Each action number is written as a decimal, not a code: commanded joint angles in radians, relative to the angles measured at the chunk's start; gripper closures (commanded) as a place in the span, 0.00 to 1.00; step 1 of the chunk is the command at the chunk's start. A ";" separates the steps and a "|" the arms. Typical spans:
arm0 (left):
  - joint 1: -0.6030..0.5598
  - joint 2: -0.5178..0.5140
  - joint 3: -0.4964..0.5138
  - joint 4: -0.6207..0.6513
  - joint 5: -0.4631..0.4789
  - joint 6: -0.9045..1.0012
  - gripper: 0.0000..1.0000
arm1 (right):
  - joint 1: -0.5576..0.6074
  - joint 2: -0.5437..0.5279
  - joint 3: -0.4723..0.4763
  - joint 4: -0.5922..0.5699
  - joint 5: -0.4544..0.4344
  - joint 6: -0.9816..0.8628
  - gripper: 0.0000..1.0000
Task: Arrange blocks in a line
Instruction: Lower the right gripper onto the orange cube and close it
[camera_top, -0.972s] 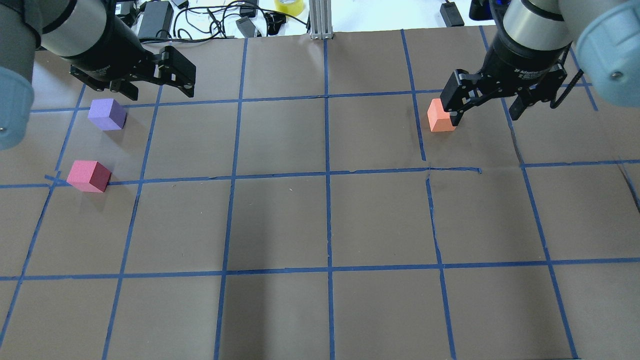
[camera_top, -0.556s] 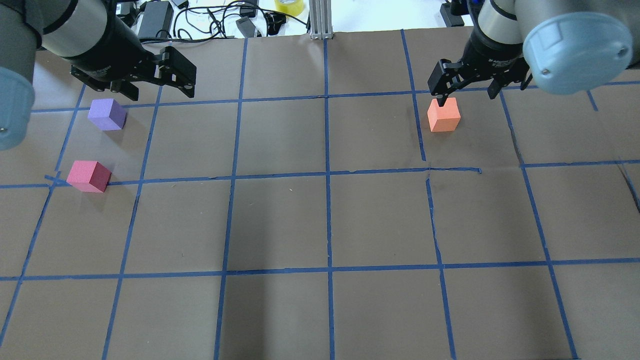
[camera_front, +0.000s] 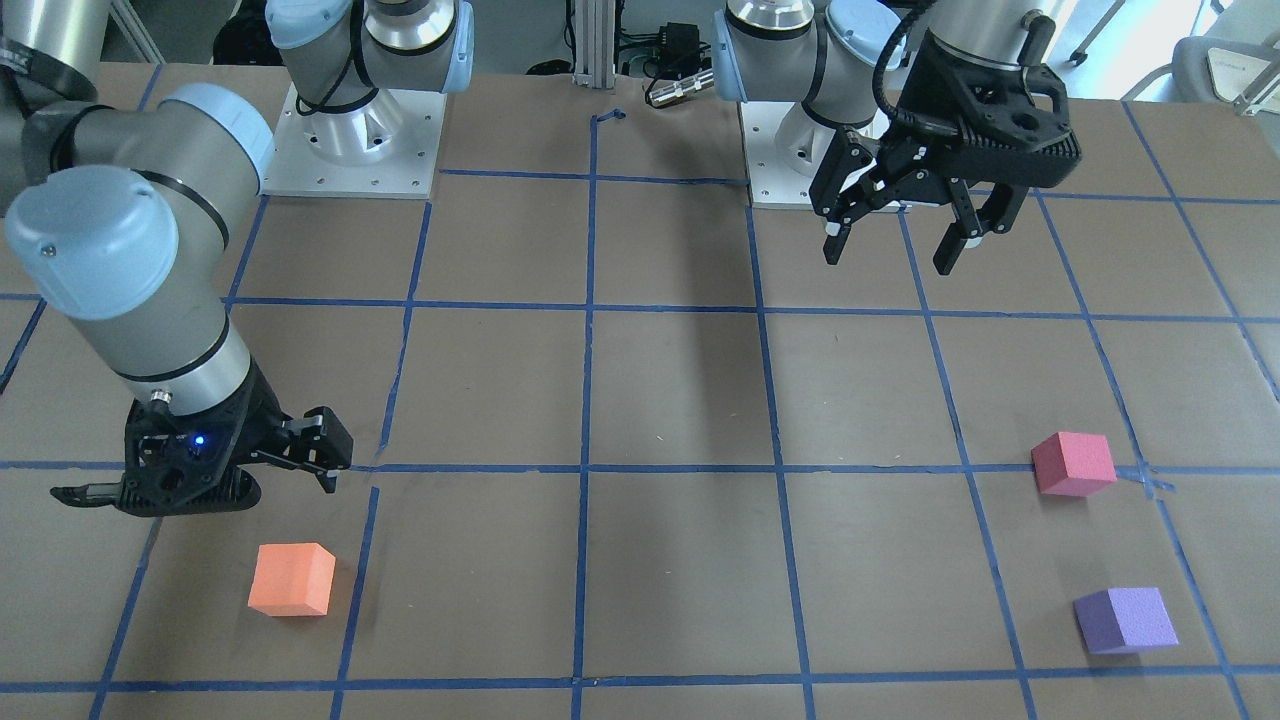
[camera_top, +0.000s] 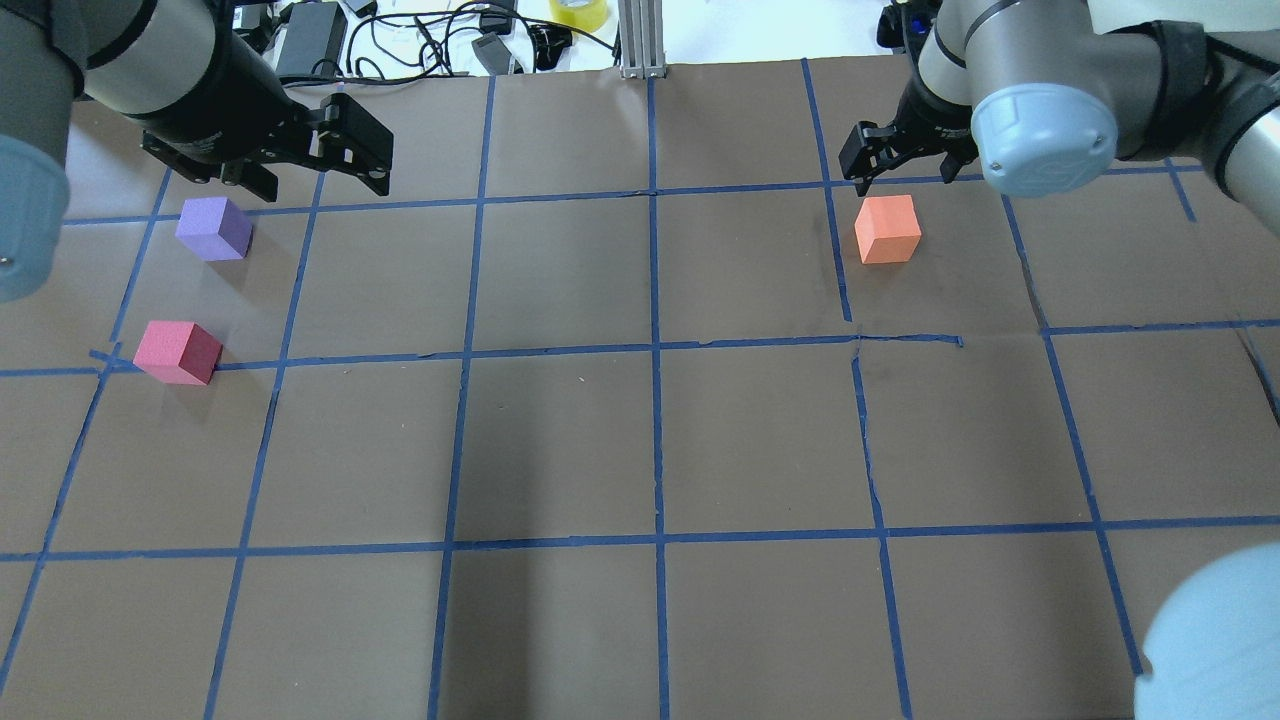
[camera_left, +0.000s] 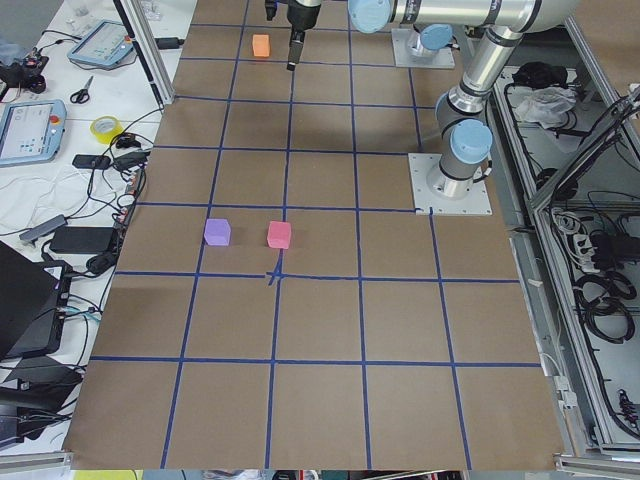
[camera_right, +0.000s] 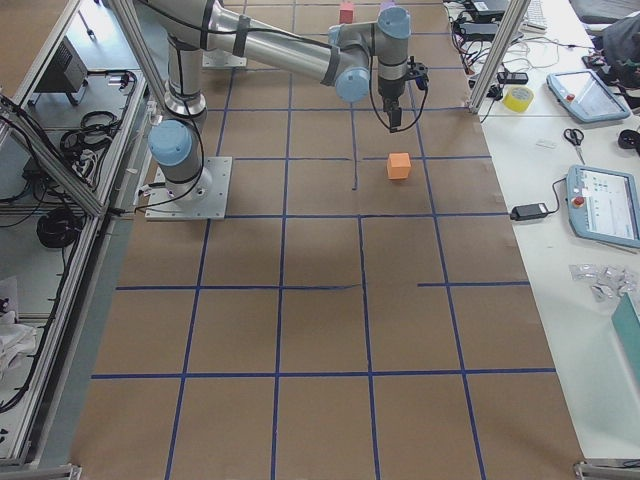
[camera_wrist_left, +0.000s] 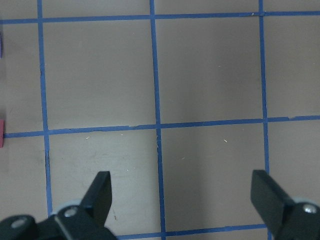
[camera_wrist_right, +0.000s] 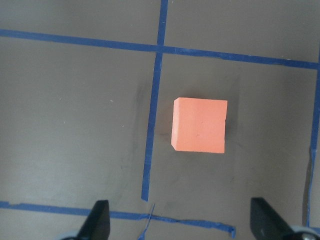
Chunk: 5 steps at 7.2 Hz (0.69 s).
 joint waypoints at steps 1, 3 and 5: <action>0.004 0.009 0.001 -0.002 0.000 0.001 0.00 | -0.012 0.124 -0.011 -0.121 -0.010 0.014 0.00; -0.002 -0.019 0.001 0.003 0.002 -0.001 0.00 | -0.044 0.185 -0.012 -0.162 -0.013 0.005 0.00; -0.004 -0.011 -0.001 0.001 0.002 -0.001 0.00 | -0.051 0.213 -0.011 -0.188 -0.013 0.014 0.00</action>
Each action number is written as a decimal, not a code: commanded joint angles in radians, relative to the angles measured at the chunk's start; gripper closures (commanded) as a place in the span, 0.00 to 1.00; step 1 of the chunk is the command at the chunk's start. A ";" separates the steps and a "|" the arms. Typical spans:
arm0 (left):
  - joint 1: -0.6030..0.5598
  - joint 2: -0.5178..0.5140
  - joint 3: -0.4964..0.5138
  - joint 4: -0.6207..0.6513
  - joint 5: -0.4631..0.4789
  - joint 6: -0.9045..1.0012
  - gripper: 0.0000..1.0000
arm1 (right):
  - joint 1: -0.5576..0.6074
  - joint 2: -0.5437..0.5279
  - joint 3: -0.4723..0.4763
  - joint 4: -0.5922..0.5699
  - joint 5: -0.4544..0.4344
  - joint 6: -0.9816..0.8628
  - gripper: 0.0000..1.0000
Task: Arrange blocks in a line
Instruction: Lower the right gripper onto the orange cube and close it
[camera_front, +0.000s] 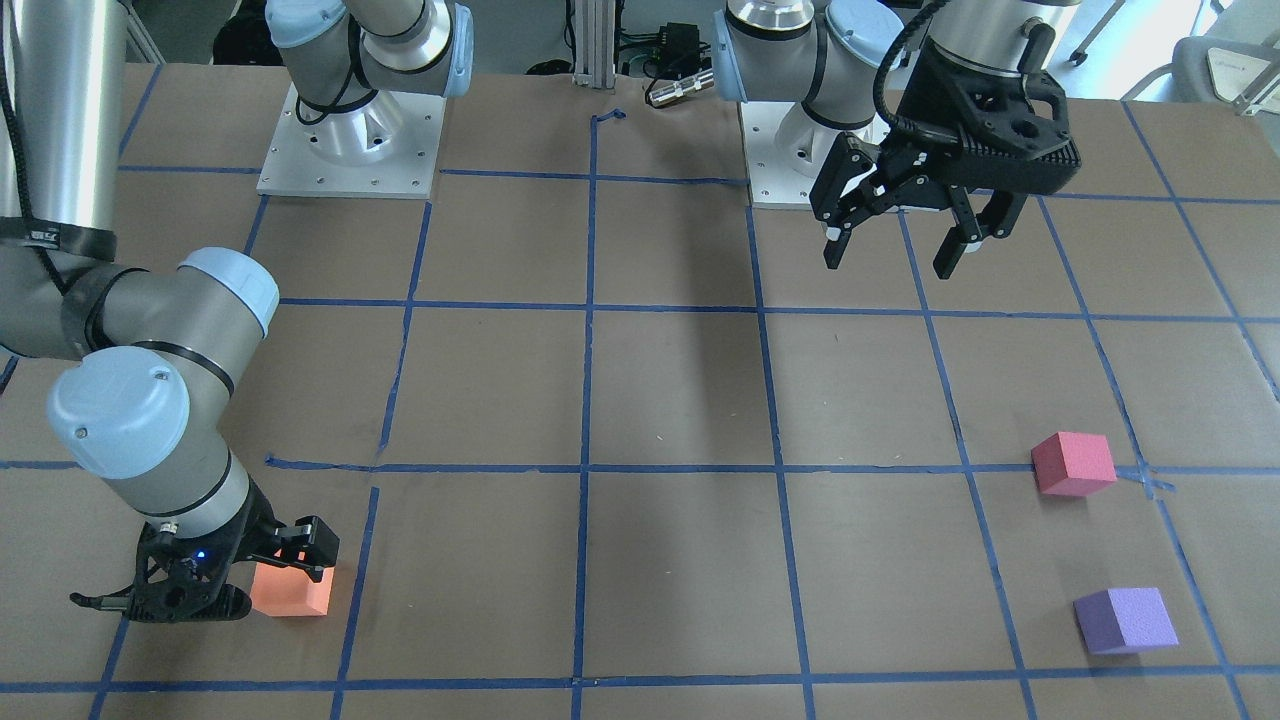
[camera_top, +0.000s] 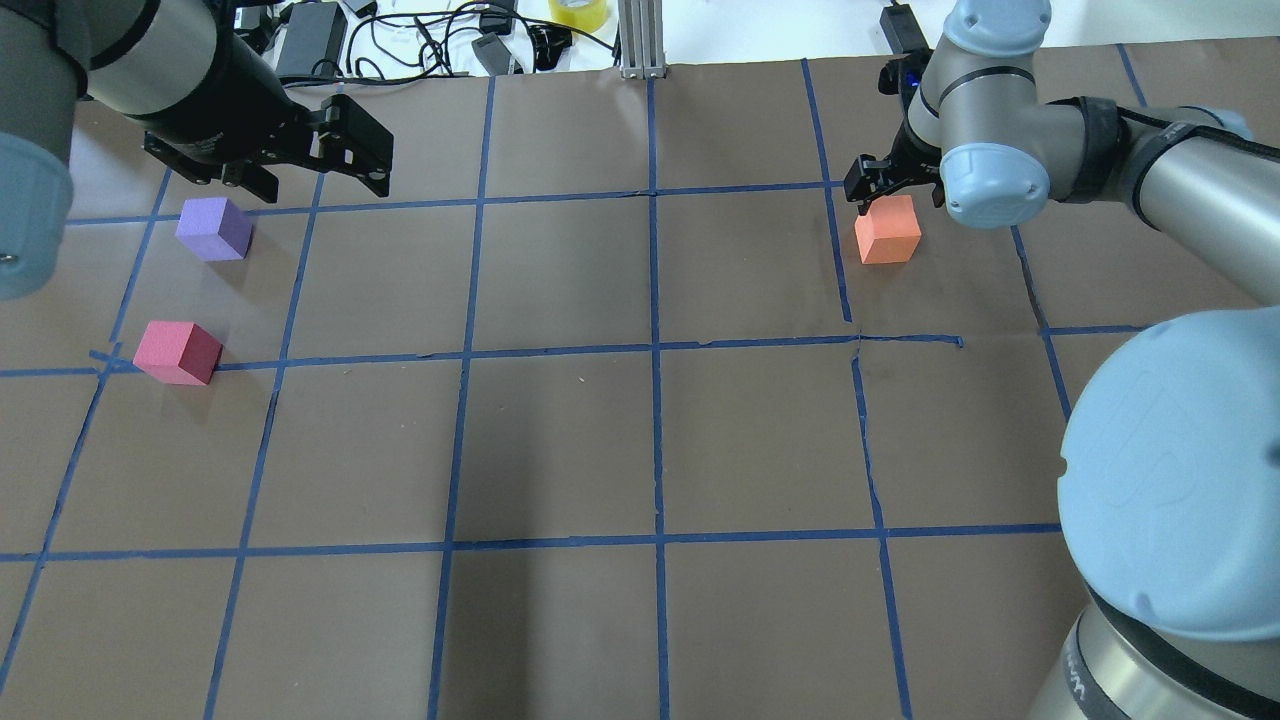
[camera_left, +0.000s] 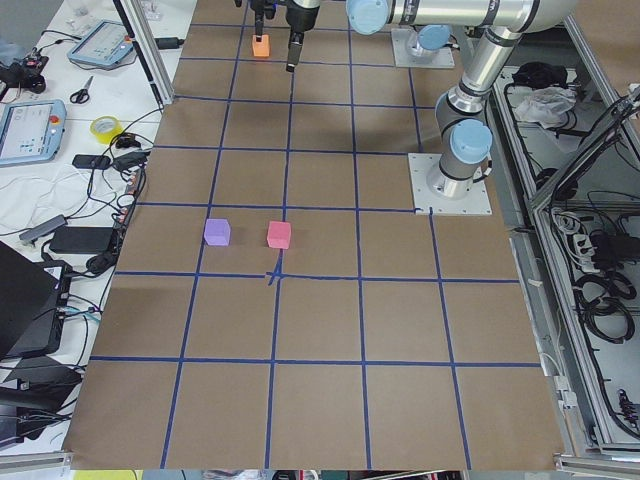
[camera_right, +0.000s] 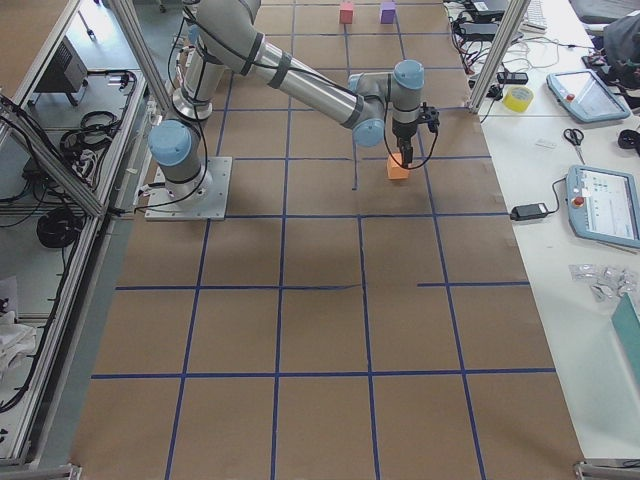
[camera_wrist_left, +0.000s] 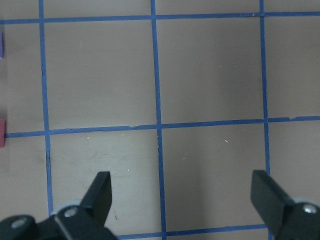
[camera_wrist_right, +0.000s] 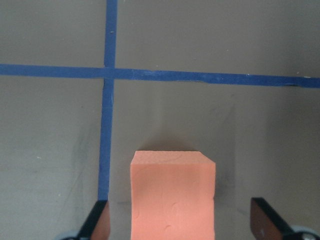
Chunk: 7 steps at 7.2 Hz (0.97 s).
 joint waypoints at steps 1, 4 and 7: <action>-0.002 0.002 -0.001 0.000 0.000 -0.001 0.00 | -0.005 0.034 0.001 -0.013 0.001 0.005 0.00; -0.002 -0.005 -0.001 0.000 0.000 -0.001 0.00 | -0.005 0.063 0.002 -0.007 0.010 -0.004 0.00; -0.004 -0.005 -0.001 0.000 0.000 -0.001 0.00 | -0.005 0.057 -0.008 -0.009 0.016 -0.009 1.00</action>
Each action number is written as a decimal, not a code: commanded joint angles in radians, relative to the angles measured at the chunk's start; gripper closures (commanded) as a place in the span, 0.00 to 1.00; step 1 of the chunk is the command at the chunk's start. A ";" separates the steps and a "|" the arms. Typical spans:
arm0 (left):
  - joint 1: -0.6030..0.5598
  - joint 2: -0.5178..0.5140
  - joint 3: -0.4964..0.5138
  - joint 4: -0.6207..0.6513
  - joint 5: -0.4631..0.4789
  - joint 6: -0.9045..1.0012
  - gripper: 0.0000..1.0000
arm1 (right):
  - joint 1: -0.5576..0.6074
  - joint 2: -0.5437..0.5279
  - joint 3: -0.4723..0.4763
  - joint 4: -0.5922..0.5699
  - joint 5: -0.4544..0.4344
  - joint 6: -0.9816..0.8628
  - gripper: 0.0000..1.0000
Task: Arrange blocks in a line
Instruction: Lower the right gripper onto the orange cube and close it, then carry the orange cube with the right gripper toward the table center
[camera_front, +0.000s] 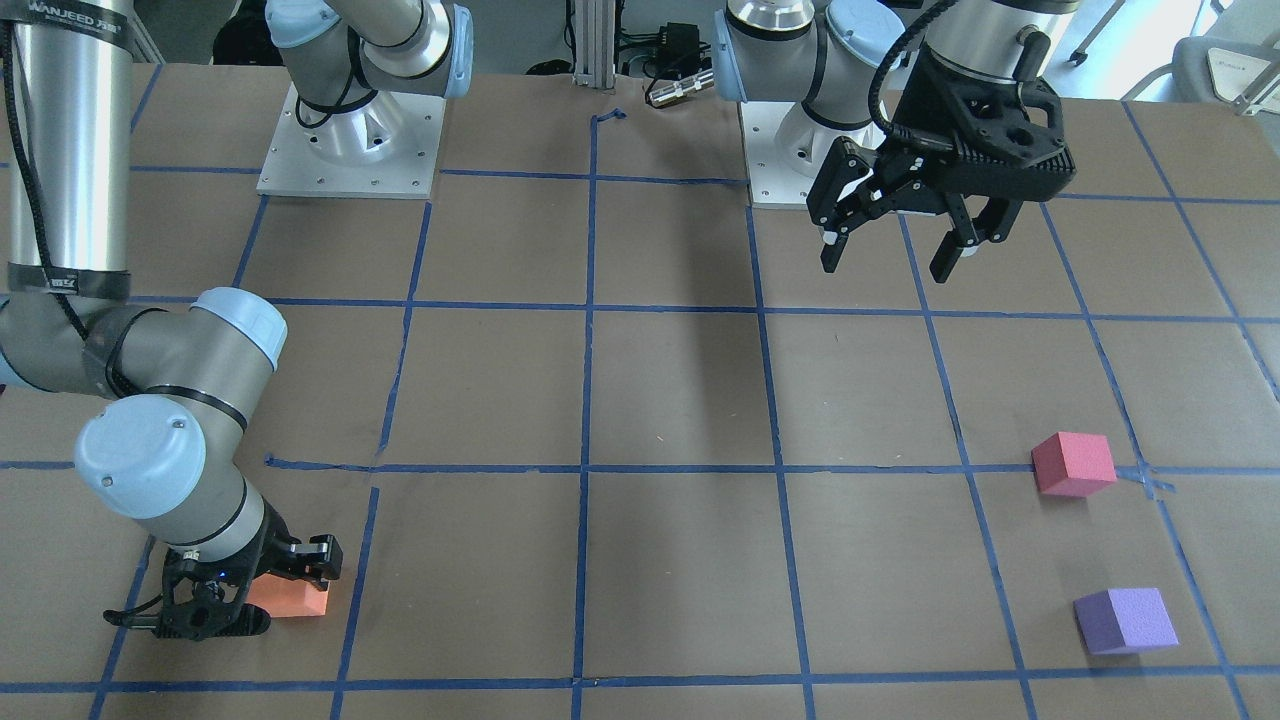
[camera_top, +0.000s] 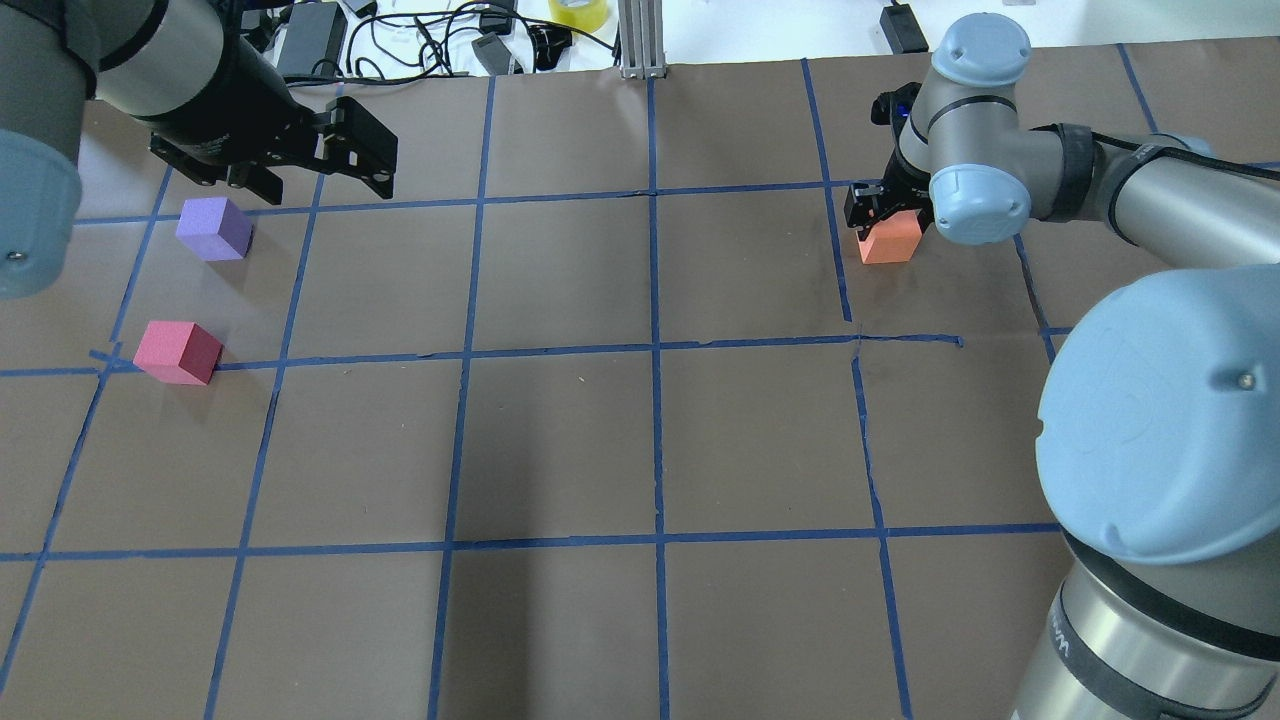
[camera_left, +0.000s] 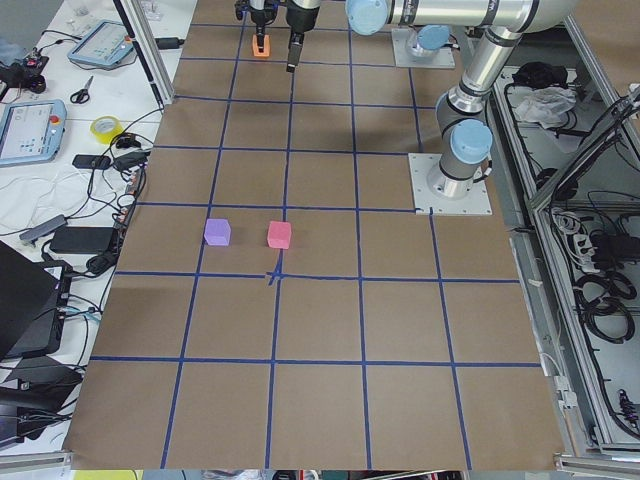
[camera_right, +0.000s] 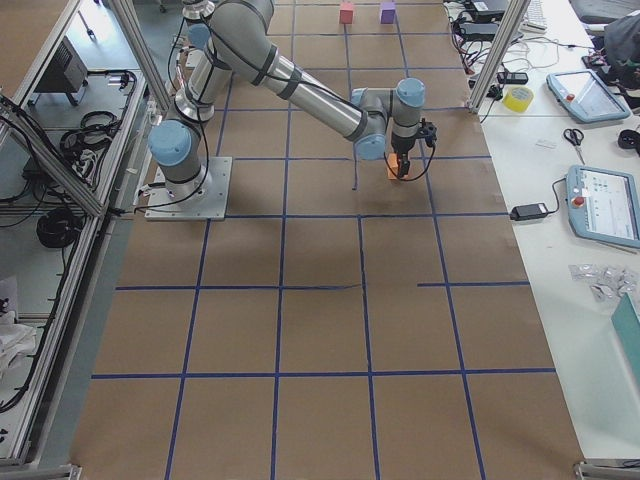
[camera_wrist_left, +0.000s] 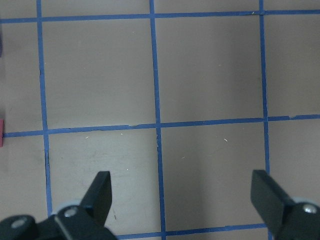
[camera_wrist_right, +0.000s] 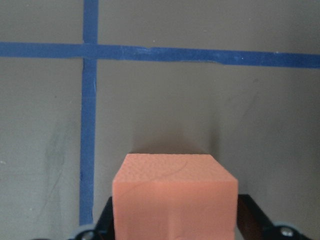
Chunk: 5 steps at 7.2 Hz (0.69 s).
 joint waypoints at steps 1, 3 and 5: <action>-0.001 0.000 0.000 0.000 0.000 0.000 0.00 | 0.008 -0.019 -0.037 0.014 0.001 0.011 1.00; -0.001 -0.006 -0.008 0.000 0.000 0.002 0.00 | 0.078 -0.058 -0.099 0.110 0.001 0.101 1.00; -0.003 0.006 -0.028 0.002 0.002 0.003 0.00 | 0.231 -0.053 -0.136 0.120 0.000 0.332 1.00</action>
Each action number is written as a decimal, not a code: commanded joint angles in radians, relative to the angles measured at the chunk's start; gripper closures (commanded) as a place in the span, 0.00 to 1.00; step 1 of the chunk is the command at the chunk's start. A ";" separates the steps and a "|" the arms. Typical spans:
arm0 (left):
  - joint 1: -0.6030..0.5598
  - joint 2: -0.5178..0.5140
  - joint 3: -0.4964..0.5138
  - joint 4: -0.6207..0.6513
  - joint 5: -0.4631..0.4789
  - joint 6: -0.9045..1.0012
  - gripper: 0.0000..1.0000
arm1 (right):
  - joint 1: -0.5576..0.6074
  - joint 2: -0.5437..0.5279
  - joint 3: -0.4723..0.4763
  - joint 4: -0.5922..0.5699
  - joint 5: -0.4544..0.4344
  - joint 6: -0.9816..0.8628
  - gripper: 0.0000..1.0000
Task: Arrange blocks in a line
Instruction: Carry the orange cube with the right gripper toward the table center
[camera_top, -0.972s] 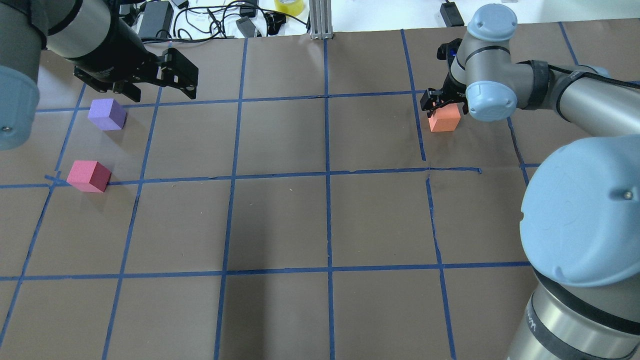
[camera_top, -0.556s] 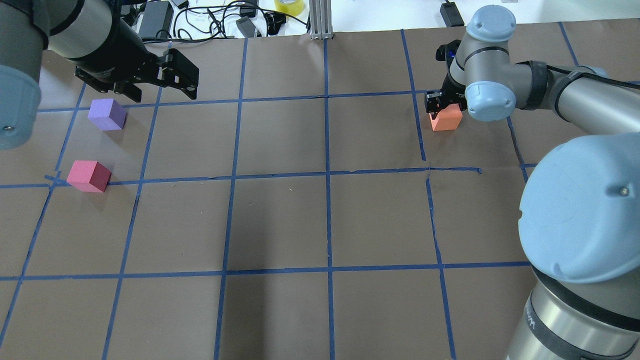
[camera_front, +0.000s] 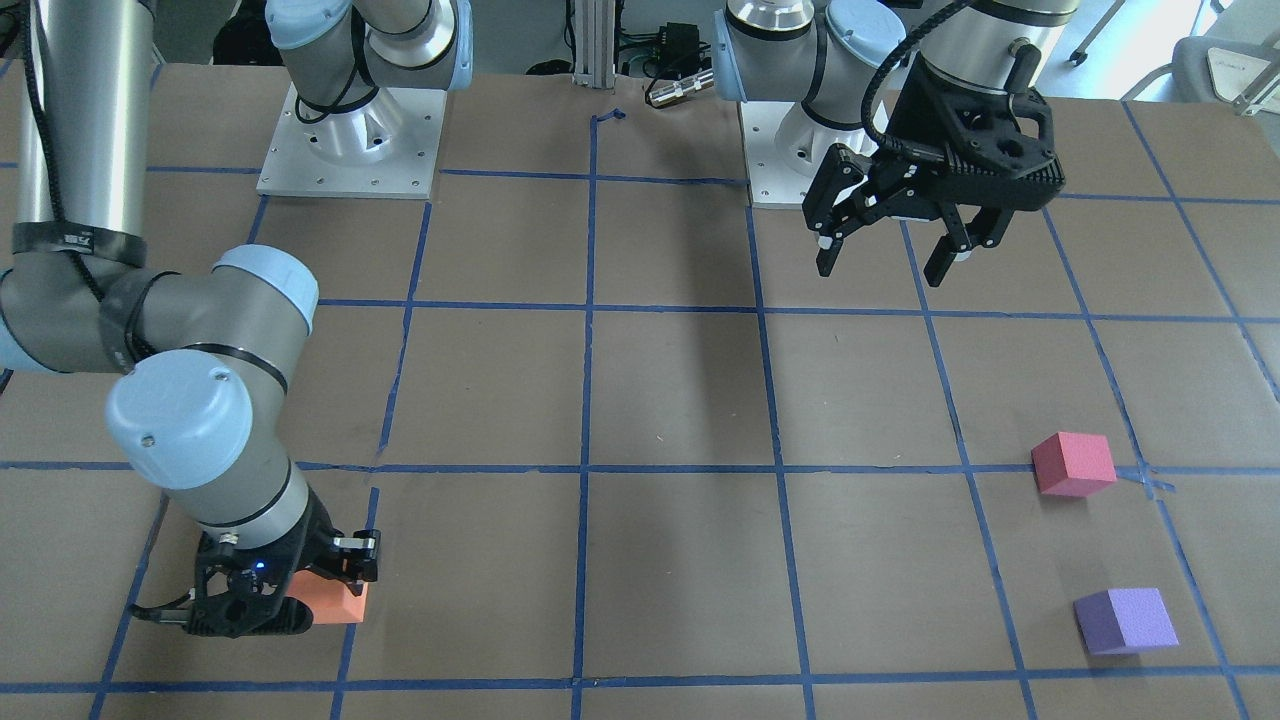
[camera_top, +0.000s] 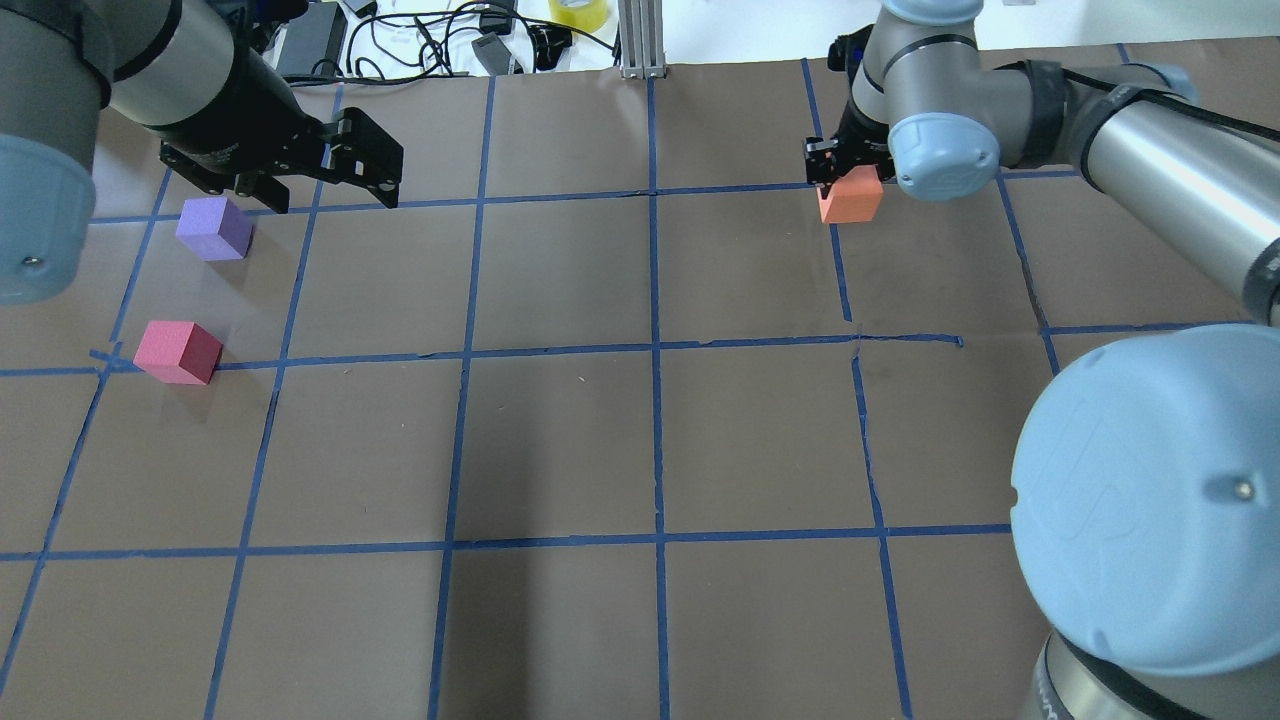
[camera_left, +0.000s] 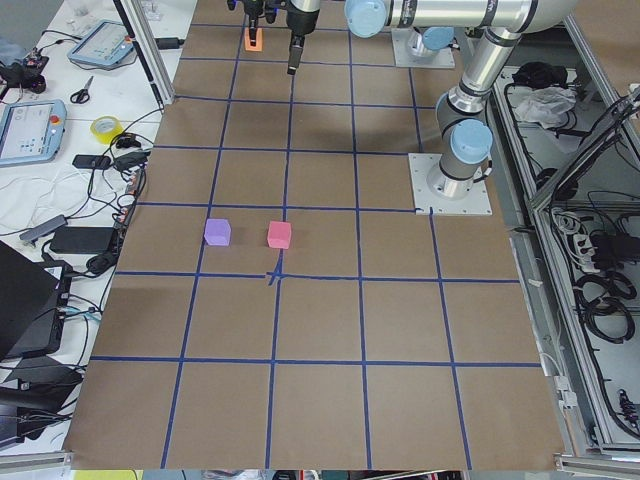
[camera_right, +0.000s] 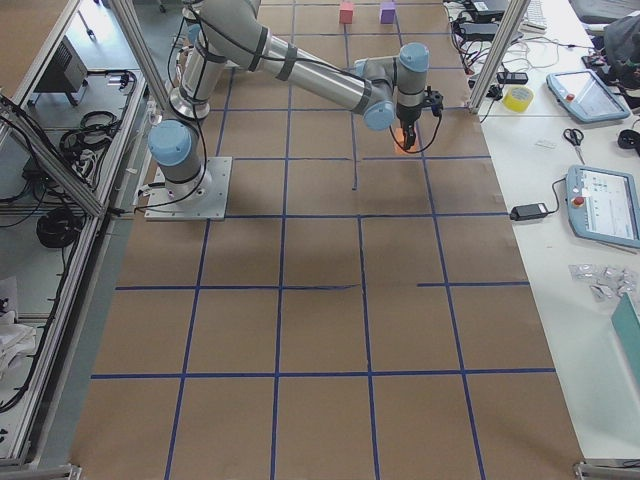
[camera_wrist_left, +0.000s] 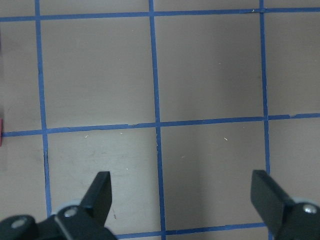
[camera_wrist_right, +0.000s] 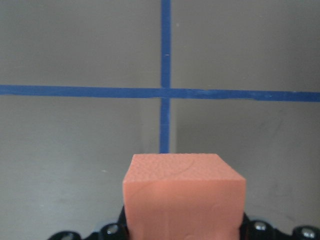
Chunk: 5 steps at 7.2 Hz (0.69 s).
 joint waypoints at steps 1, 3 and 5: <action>0.000 0.009 -0.008 0.001 0.001 0.001 0.00 | 0.150 0.020 -0.031 0.010 0.004 0.260 1.00; -0.002 0.009 -0.009 -0.001 -0.001 0.000 0.00 | 0.242 0.081 -0.074 0.004 0.001 0.350 1.00; -0.004 0.003 -0.009 0.001 0.001 0.001 0.00 | 0.344 0.196 -0.193 0.007 -0.012 0.477 1.00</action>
